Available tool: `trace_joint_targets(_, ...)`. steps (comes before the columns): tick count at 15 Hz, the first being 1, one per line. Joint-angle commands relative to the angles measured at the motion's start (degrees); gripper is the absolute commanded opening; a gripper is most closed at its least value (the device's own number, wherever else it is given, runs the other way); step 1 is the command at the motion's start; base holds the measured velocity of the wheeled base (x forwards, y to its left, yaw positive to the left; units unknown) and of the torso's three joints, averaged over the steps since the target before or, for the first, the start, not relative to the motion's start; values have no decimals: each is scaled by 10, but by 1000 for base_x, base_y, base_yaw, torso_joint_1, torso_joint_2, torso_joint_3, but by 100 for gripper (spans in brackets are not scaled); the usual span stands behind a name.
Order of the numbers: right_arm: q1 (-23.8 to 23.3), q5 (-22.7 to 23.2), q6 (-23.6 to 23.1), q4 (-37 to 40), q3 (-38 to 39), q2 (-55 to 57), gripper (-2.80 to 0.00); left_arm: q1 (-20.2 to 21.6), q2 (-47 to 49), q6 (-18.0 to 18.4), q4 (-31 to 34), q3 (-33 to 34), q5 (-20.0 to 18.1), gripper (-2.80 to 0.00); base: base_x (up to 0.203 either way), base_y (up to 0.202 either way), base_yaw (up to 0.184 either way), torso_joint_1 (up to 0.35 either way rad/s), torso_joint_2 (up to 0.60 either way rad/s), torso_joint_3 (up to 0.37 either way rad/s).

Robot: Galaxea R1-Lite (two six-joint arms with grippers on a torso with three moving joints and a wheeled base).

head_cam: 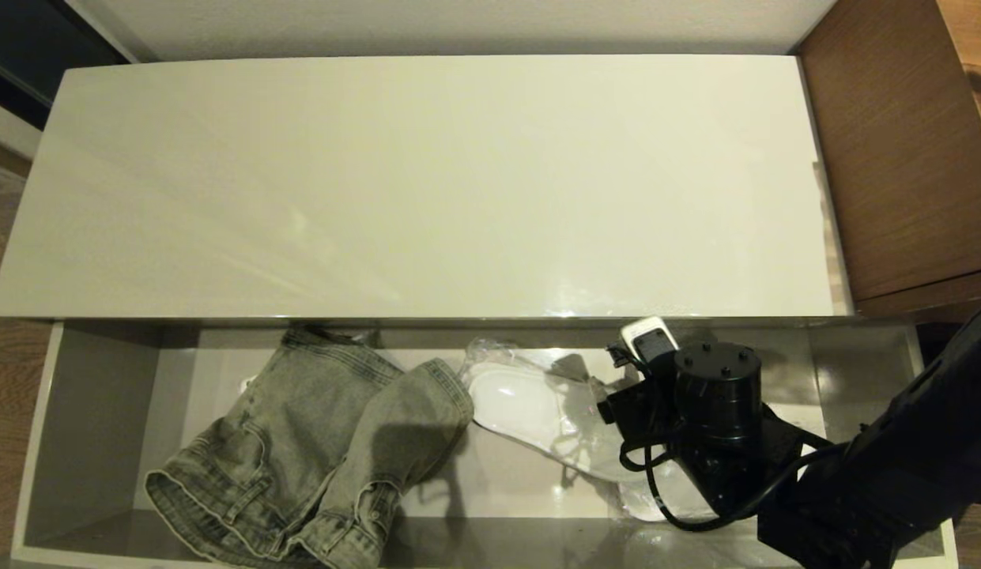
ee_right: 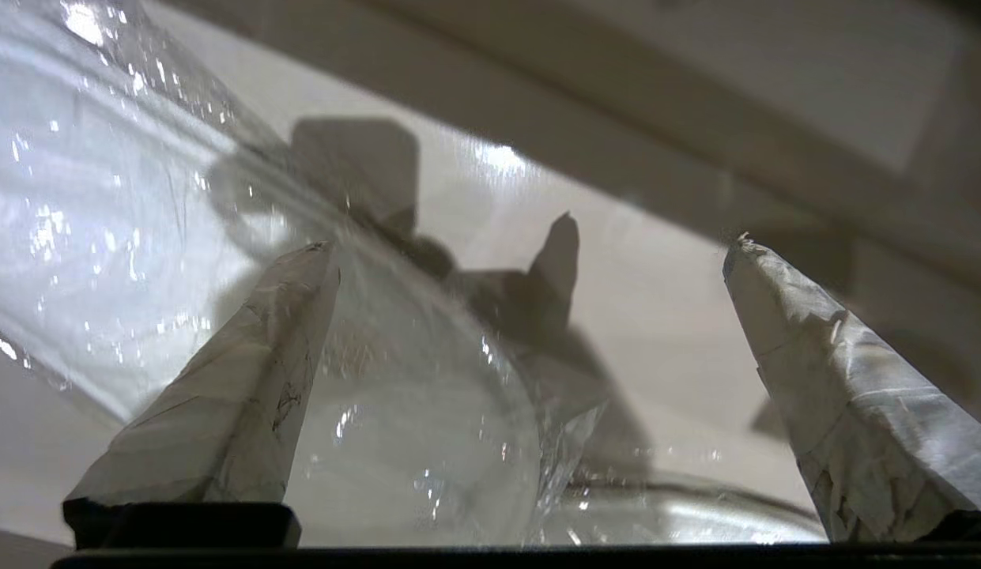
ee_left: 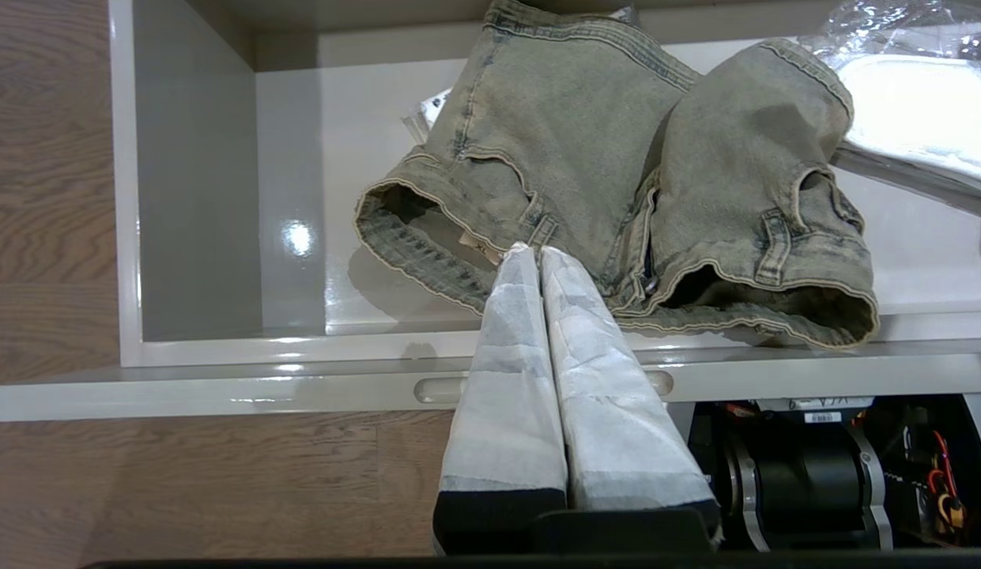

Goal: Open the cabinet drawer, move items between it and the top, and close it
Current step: Take out the disposable slippers from the drawer

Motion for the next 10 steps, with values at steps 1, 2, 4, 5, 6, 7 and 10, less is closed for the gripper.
trace_joint_targets(1, 7, -2, 4, -15, 7, 2, 0, 0, 1, 0, 0, 0, 0, -280, 0, 0, 0, 0, 0, 0)
trace_joint_targets(2, 9, -2, 2, -10, -11, -5, 0, 0, 0, 0, 0, 0, 0, -280, 0, 0, 0, 0, 0, 0)
trace_joint_targets(4, 13, 0, 0, 29, -34, -13, 0, 0, 0, 0, 0, 0, 0, -280, 0, 0, 0, 0, 0, 0)
trace_joint_targets(5, 14, 0, 1, 33, -36, -10, 0, 0, 0, 0, 0, 0, 0, -280, 0, 0, 0, 0, 0, 0)
trace_joint_targets(6, 13, 1, 4, 32, -33, -2, 0, 0, 0, 0, 0, 0, 0, -280, 0, 0, 0, 0, 0, 0)
trace_joint_targets(7, 12, 2, 4, 32, -29, -2, 0, 0, 0, 0, 0, 0, 0, -280, 0, 0, 0, 0, 0, 0)
trace_joint_targets(10, 10, 2, 10, 32, -30, -5, 0, 0, 0, 0, 0, 0, 0, -280, 0, 0, 0, 0, 0, 0)
